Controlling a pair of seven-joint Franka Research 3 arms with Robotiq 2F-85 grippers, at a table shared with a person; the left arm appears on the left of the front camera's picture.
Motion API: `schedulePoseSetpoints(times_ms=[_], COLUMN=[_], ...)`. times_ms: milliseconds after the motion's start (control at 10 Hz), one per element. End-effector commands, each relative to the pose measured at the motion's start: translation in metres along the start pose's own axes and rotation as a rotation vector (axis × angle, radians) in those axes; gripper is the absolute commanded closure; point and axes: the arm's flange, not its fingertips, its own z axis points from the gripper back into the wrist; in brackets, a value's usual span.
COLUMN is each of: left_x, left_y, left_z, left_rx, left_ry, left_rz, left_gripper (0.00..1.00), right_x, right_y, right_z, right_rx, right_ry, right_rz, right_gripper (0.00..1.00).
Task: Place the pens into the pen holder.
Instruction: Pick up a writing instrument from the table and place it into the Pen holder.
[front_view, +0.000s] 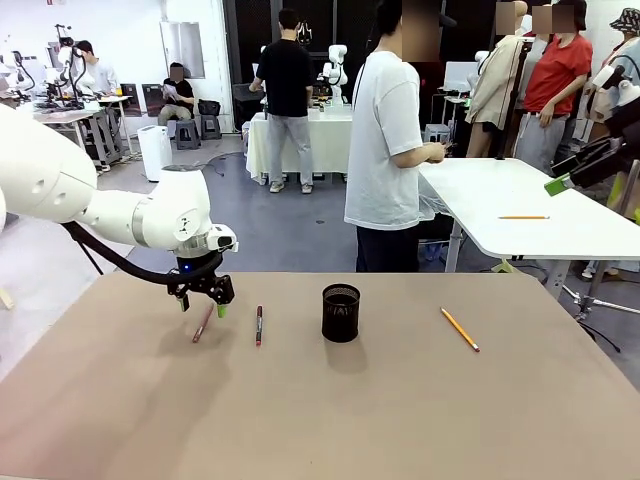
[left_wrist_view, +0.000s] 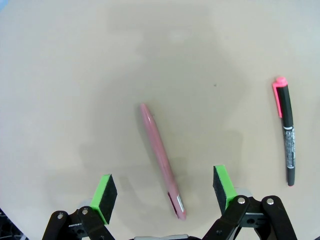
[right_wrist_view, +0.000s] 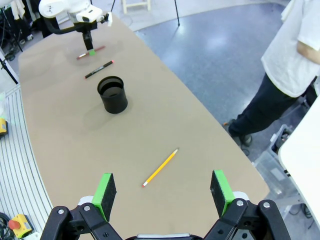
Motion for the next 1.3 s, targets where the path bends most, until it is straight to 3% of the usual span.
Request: schedulePoseSetpoints(times_ms=[0,300,800,1200], left_x=[0.0112,0.0171,0.0177,0.0164], left_y=[-0.0005,0.0016,0.0027,0.0036], left_z=[-0.0014,-0.0052,-0.007,-0.0079], left_rx=[-0.019,-0.009,-0.025,-0.02], left_ry=[0.002,0.012,0.035,0.062], left_rz=[0.026,0.046,0.094,0.111], left_gripper=[0.0,0.03,1.0,1.0], right_x=[0.0009,0.0009,0.0009,0.0009], right_y=[-0.0001,-0.0001,-0.0001,-0.0001], right_z=[0.0004,0.0004,0.0004,0.0004], right_rx=[0.002,0.002,0.002,0.002], right_ry=[-0.001,-0.001,-0.001,-0.001], right_rz=[0.009,0.009,0.009,0.009], right_gripper=[0.0,0.0,0.0,0.0])
